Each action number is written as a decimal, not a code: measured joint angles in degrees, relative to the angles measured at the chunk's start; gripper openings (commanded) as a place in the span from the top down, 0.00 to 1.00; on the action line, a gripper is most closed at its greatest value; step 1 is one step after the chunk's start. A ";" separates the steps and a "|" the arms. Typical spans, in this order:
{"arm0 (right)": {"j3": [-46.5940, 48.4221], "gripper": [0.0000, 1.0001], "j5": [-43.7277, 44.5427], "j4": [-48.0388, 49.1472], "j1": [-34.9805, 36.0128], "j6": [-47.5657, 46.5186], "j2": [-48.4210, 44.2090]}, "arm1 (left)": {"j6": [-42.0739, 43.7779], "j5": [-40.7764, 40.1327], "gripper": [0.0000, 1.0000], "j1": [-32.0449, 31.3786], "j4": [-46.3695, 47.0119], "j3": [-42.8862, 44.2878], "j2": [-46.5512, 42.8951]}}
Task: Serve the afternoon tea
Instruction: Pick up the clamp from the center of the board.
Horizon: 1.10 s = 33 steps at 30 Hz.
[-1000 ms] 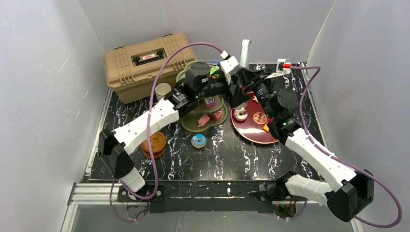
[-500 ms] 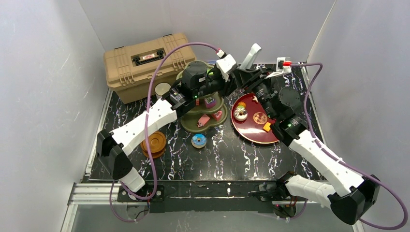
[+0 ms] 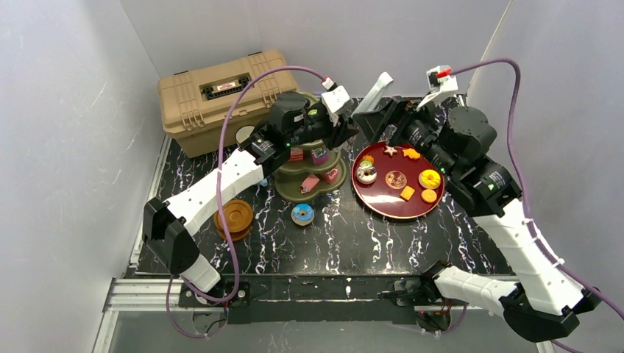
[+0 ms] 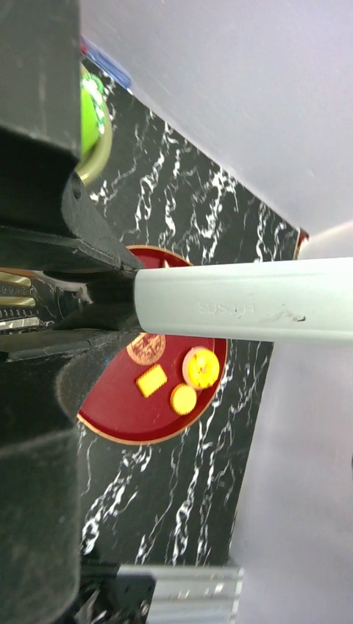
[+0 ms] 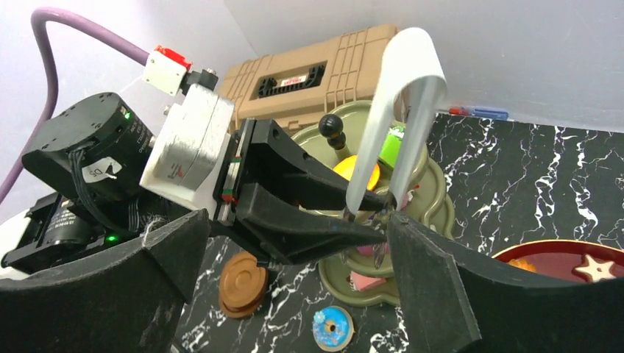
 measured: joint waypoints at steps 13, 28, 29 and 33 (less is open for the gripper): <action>10.16 0.02 -4.98 -12.76 -0.07 -4.00 7.45 | 0.11 10.56 0.82 0.39 -3.78 -0.33 -1.38; 9.86 0.02 0.74 -20.92 -0.07 -4.44 5.92 | 1.42 9.53 0.79 0.74 -3.32 -0.33 -2.23; 9.31 0.02 0.90 -19.80 -0.09 -4.22 6.08 | 1.73 9.68 0.78 0.70 -3.34 -0.33 -2.34; 8.48 0.08 0.81 -15.47 -0.37 -3.04 8.46 | 3.23 10.08 0.78 0.26 -3.34 -0.44 -2.99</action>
